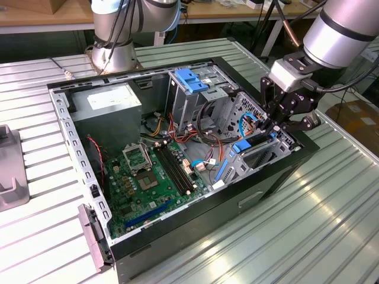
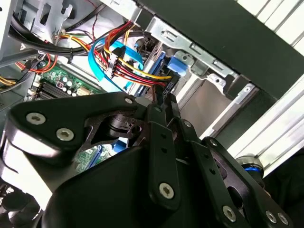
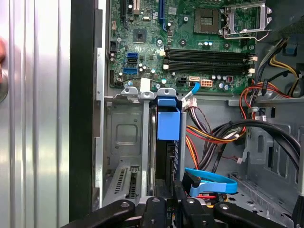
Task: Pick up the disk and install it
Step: 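Insert the first disk wire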
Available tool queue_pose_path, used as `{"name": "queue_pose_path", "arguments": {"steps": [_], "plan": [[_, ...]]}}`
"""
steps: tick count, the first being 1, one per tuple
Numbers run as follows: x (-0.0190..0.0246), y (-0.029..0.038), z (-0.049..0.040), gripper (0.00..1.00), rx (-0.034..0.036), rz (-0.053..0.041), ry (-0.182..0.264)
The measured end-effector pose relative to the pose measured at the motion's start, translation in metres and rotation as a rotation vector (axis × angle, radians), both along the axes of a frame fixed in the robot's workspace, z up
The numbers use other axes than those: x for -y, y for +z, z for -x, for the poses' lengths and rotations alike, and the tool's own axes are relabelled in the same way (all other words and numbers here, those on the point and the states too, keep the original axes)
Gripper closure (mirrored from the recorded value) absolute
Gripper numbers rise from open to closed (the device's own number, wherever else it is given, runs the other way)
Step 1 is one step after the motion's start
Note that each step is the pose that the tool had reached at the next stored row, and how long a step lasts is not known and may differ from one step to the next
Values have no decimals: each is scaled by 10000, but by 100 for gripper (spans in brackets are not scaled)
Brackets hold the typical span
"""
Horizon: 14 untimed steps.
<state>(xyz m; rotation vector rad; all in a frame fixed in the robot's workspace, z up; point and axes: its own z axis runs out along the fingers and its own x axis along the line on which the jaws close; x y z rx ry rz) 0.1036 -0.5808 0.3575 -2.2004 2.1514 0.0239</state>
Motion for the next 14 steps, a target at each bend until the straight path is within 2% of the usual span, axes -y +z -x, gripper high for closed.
{"name": "queue_pose_path", "arguments": {"steps": [10, 14], "plan": [[-51, -83, 65, 82, 0, 0, -15], [-56, -118, 70, 82, -1, 0, -16]]}}
